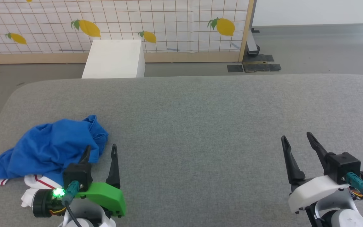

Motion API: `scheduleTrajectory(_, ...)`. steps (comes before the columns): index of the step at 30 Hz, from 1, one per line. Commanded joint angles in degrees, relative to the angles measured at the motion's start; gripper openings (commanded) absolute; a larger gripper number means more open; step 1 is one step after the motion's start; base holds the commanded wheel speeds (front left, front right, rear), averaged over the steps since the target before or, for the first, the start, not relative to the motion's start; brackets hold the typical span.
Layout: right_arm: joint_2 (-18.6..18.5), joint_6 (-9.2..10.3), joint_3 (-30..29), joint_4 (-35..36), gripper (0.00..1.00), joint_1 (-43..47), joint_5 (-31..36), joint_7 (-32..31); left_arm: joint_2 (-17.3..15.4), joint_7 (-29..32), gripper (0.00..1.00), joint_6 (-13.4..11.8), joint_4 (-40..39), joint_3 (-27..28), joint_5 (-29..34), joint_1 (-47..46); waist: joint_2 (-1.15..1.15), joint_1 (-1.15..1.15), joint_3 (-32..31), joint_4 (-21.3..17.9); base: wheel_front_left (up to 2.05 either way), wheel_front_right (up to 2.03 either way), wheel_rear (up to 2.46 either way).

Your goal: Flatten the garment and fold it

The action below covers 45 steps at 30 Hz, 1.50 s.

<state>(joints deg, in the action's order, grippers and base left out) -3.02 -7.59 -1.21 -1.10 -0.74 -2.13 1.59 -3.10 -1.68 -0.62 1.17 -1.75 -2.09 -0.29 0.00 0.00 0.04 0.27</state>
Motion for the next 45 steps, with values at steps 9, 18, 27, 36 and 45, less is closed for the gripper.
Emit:
scheduleTrajectory(9,0.0,0.02,-0.6,-0.7,1.00,1.9,-1.4,1.7,0.0,-1.6,1.00,-0.7,0.6,-0.6,-1.0,0.5,0.00,0.00,-0.2,1.5,0.00,0.00,0.00)
scheduleTrajectory(18,0.0,0.03,-0.7,-1.2,1.00,2.6,-2.2,2.7,0.1,-2.7,1.00,-1.1,1.0,-0.7,-1.6,0.8,0.00,0.00,-0.2,3.9,0.00,0.00,0.00)
scheduleTrajectory(27,0.0,0.03,-0.6,-1.8,1.00,3.2,-2.9,3.8,0.1,-3.7,1.00,-1.6,1.4,-0.9,-2.2,1.1,0.00,0.00,-0.1,6.9,0.00,0.00,0.00)
scheduleTrajectory(36,0.1,0.04,-0.7,-2.4,1.00,3.7,-3.9,4.8,0.1,-4.8,1.00,-2.0,1.7,-1.1,-2.9,1.3,0.00,0.00,0.0,10.1,0.00,0.00,0.00)
scheduleTrajectory(45,0.1,0.05,-0.7,-3.2,1.00,4.2,-4.7,5.9,0.1,-5.9,1.00,-2.4,2.1,-1.5,-3.5,1.7,0.00,0.00,0.0,13.7,0.00,0.00,0.00)
